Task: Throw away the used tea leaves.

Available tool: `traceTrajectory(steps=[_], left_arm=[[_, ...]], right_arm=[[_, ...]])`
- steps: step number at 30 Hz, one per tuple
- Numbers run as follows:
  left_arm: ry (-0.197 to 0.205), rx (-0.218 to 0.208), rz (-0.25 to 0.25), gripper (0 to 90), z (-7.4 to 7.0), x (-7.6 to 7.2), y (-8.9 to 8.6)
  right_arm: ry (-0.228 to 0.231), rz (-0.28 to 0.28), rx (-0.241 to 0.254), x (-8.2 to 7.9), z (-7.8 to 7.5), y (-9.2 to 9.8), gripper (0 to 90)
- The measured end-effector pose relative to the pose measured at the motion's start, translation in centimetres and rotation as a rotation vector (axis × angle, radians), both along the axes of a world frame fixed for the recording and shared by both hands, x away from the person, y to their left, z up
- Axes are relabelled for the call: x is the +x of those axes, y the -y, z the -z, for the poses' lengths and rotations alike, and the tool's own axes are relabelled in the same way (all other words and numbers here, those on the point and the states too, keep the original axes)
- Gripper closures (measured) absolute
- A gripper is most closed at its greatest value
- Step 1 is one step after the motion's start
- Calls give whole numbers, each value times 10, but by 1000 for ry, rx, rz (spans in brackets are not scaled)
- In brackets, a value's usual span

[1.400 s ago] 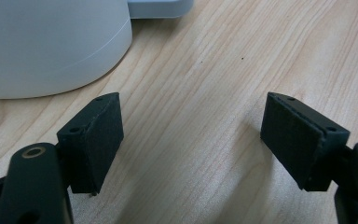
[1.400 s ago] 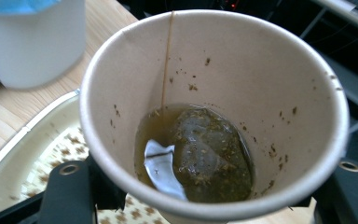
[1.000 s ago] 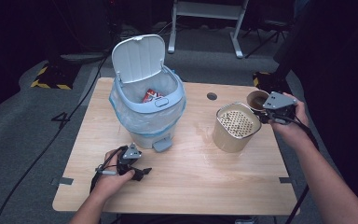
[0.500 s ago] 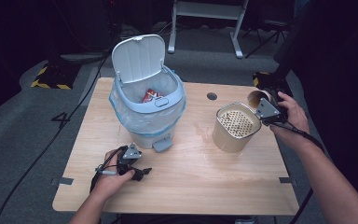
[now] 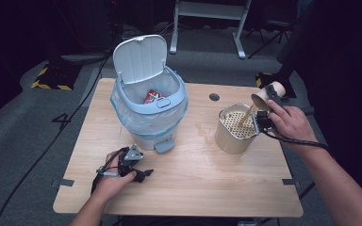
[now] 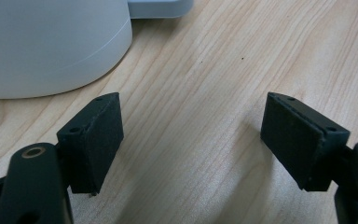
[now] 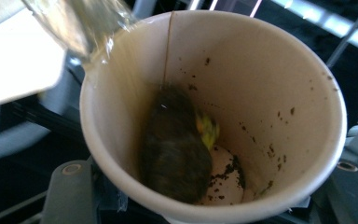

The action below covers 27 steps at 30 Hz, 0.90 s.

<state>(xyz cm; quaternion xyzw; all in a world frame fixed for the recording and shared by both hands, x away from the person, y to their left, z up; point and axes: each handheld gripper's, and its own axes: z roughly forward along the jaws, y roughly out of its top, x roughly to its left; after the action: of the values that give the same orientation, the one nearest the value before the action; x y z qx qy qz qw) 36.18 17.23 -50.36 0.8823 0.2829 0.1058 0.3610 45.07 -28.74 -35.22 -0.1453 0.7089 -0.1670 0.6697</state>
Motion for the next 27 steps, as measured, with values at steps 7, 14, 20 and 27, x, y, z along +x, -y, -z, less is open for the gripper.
traceTrajectory(steps=[7,14,20,27], left_arm=[[0,0,0,214,0,0,0],[0,0,0,214,0,0,0],[0,0,0,214,0,0,0],[0,0,0,214,0,0,0]], right_arm=[[92,-20,-158,-4,-2,-7,346],[165,-43,-304,-6,-2,-14,346],[184,-58,-345,-8,-1,-18,346],[191,-64,-376,-7,2,-18,346]])
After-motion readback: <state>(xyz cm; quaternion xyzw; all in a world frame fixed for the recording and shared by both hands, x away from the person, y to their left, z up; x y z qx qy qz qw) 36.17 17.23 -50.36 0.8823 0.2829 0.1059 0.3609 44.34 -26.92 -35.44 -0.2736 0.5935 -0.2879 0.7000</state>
